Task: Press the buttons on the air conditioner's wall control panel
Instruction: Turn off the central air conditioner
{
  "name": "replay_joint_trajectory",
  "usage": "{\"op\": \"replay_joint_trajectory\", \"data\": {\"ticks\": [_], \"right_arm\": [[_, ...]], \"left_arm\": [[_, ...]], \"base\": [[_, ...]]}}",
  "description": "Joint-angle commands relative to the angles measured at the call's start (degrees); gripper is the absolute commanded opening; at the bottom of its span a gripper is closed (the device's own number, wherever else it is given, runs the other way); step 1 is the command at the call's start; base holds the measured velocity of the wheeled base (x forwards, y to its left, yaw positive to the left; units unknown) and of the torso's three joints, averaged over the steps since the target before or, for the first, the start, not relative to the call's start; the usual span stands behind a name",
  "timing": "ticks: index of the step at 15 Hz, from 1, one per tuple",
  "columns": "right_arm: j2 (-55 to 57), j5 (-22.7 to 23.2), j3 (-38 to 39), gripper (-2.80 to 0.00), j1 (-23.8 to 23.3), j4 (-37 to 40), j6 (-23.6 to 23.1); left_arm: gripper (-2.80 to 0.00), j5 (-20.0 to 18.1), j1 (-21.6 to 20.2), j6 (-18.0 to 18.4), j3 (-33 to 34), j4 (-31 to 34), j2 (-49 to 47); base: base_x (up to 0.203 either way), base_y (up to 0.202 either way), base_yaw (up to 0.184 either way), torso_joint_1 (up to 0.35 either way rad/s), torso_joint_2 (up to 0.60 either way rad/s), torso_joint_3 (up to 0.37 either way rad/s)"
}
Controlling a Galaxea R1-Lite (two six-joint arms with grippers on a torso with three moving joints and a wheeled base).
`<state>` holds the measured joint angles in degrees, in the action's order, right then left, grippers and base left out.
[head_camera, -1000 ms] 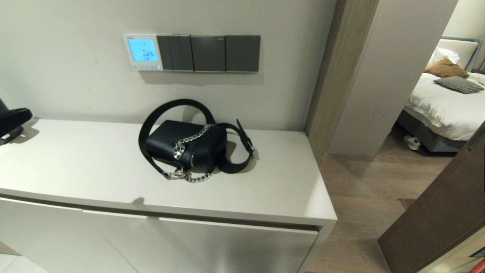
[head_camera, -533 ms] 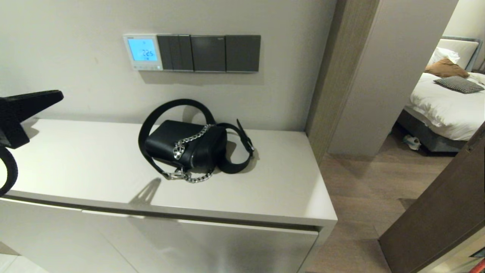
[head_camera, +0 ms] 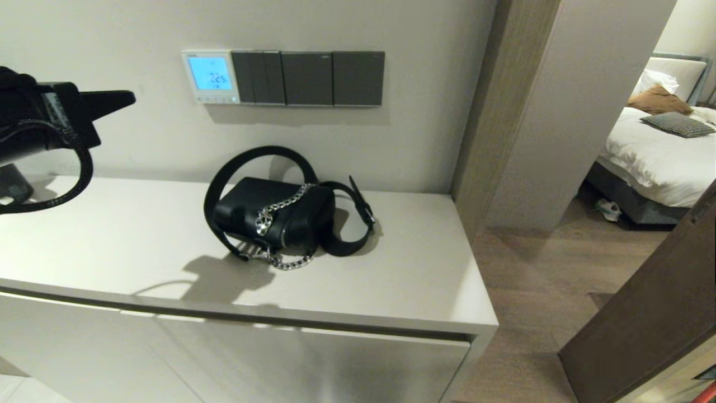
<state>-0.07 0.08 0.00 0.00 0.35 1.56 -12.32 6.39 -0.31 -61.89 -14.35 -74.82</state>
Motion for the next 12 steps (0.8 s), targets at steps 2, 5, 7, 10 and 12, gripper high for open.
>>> {"op": "replay_joint_trajectory", "data": {"ticks": [2,5,7,10,12], "right_arm": [[0.1,0.0,0.1,-2.8,0.0,0.0,0.0],[0.1,0.0,0.1,-2.8,-0.1,0.0,0.0],[0.1,0.0,0.1,-2.8,-0.1,0.0,0.0],[0.1,0.0,0.1,-2.8,0.0,0.0,0.0],[0.1,0.0,0.1,-2.8,0.0,0.0,0.0]], "left_arm": [[-2.8,-0.4,1.7,-1.0,-4.4,-1.2,-8.2],[-2.8,0.0,4.4,-1.2,-5.8,-5.8,-13.1],[-2.8,0.1,4.7,-1.2,-7.6,-7.8,-16.6],[-2.8,0.0,4.9,-1.3,-9.2,-8.4,-19.0],[-2.8,0.0,4.9,-1.3,-9.5,-8.4,-19.6]], "base": [[0.0,0.0,0.0,0.0,0.0,0.0],[0.0,0.0,0.0,0.0,0.0,0.0],[0.0,0.0,0.0,0.0,0.0,0.0],[0.0,0.0,0.0,0.0,0.0,0.0],[0.0,0.0,0.0,0.0,0.0,0.0]]}}
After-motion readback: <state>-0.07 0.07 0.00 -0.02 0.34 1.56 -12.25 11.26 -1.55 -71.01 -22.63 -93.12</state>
